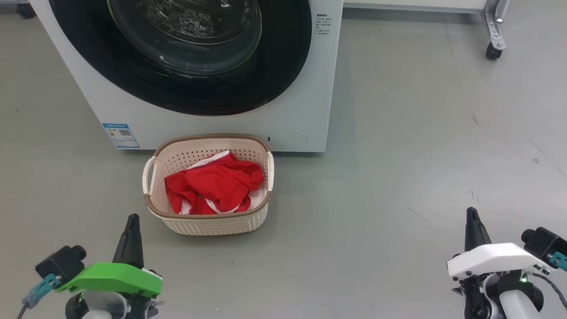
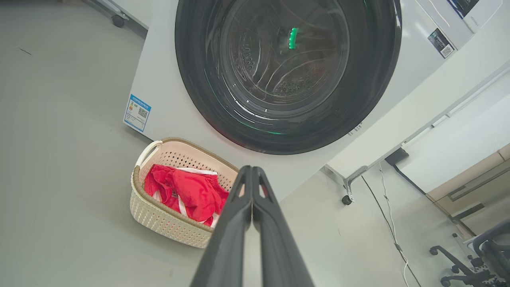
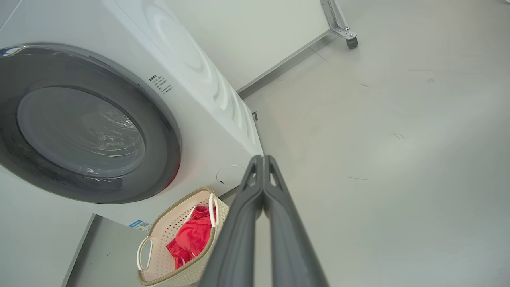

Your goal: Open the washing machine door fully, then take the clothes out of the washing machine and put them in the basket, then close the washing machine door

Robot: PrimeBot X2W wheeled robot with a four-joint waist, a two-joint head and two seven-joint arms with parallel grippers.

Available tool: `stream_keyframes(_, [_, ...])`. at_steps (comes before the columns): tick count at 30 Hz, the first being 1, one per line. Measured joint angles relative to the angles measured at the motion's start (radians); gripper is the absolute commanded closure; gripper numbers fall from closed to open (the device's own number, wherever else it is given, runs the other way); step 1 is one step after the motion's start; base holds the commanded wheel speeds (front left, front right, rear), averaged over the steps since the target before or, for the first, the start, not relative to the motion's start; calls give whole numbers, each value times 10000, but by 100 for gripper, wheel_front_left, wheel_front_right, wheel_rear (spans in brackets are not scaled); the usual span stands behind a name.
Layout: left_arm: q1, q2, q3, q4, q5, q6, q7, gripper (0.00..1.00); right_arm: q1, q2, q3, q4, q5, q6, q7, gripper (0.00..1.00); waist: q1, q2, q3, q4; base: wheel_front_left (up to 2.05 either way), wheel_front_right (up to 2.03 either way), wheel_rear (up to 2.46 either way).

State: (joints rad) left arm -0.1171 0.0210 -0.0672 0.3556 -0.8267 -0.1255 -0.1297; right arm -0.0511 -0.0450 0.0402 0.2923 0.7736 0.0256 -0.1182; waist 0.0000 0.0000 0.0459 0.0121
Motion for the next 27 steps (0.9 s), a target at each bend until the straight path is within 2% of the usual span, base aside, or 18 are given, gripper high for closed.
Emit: stream_keyframes(27, [51,23,554,-322,-3087,0,955,100,-25,19,-704,-12,3310,370,897,100,1,0,-173,-49,0,0,0])
